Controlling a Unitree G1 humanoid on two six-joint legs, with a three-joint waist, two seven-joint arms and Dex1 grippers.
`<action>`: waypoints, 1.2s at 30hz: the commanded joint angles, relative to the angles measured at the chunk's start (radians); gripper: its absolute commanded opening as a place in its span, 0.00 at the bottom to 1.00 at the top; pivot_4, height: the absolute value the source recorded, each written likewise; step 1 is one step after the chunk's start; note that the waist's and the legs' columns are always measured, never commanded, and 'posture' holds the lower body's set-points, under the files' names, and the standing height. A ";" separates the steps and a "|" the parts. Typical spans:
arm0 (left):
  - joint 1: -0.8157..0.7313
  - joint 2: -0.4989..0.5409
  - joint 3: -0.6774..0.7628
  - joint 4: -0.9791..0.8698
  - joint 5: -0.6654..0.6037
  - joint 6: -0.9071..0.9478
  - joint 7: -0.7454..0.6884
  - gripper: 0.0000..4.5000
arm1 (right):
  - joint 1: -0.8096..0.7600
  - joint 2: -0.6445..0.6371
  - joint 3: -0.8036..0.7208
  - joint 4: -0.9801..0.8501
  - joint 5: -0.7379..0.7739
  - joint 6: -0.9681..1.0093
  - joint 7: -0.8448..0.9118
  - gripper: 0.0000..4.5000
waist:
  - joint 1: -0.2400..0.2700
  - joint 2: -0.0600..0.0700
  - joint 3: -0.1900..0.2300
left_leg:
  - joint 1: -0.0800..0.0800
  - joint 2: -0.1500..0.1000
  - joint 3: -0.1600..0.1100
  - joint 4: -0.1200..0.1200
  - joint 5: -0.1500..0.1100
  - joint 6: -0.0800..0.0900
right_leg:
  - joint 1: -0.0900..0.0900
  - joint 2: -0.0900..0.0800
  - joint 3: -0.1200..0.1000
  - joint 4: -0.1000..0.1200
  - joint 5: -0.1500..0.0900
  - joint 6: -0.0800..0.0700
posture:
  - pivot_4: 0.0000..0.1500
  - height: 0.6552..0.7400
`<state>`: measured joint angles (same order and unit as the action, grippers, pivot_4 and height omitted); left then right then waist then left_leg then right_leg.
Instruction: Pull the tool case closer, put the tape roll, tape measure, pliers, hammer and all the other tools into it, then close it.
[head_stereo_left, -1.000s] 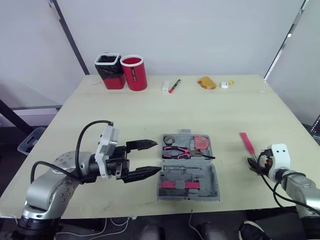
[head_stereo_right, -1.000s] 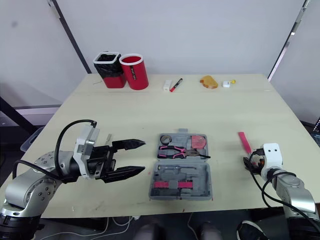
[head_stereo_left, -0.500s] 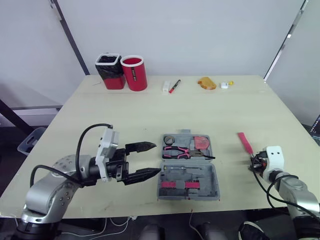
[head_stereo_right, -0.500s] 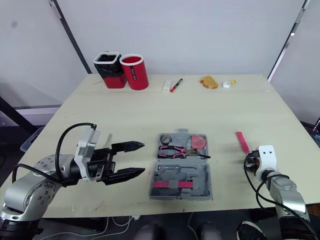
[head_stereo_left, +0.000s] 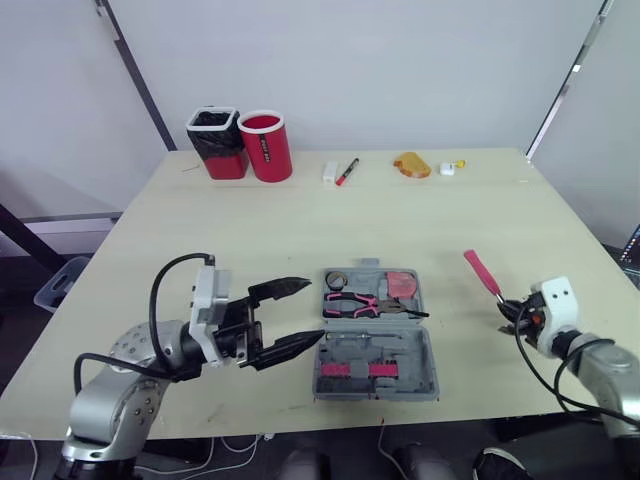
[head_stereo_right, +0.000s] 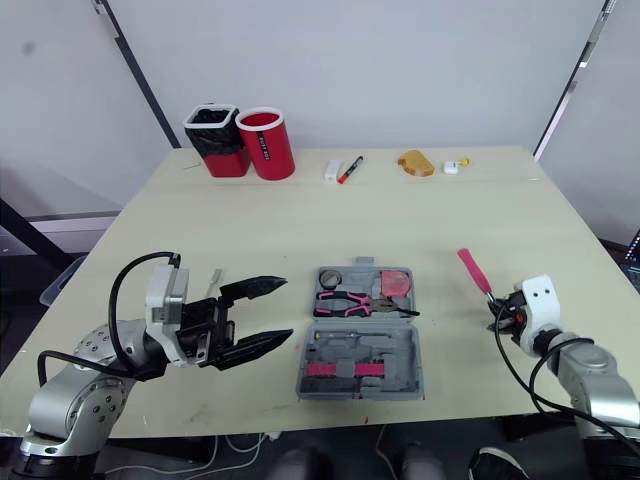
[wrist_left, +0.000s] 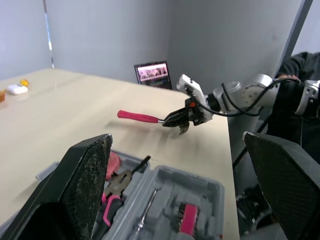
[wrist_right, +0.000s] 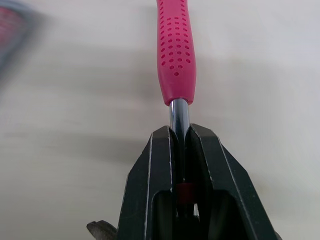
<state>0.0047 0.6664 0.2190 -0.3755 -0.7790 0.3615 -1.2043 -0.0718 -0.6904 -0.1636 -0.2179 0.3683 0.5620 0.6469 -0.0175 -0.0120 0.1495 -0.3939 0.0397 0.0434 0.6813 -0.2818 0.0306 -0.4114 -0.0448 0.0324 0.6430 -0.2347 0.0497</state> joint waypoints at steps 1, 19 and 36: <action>0.004 0.040 0.072 0.041 -0.060 -0.013 -0.097 1.00 | -0.043 -0.105 0.046 -0.243 0.060 0.087 0.102 0.02 | 0.000 -0.001 0.000 | 0.000 0.001 -0.001 0.000 0.000 0.000 | 0.000 0.001 0.000 0.000 0.000 0.000 | 1.00 1.00; 0.010 0.176 0.151 0.297 0.009 -0.107 -0.347 1.00 | -0.513 -0.214 0.729 -0.368 -0.098 0.367 0.257 0.02 | 0.005 -0.009 0.001 | -0.004 0.001 -0.008 0.000 0.000 0.000 | -0.002 -0.004 -0.006 -0.002 0.000 0.000 | 1.00 1.00; 0.036 0.173 0.135 0.299 0.051 -0.155 -0.350 1.00 | -0.659 -0.070 0.892 -0.257 -0.220 0.410 0.338 0.02 | 0.004 -0.009 0.001 | -0.004 0.001 -0.009 0.000 0.000 0.000 | -0.002 -0.004 -0.008 -0.001 0.000 -0.001 | 1.00 1.00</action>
<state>0.0433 0.8340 0.3439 -0.0632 -0.7285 0.2254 -1.5328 -0.7133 -0.7635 0.7351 -0.4321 0.1565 0.9682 0.9741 -0.0136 -0.0205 0.1507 -0.3977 0.0409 0.0347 0.6814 -0.2819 0.0306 -0.4132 -0.0487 0.0248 0.6418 -0.2351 0.0492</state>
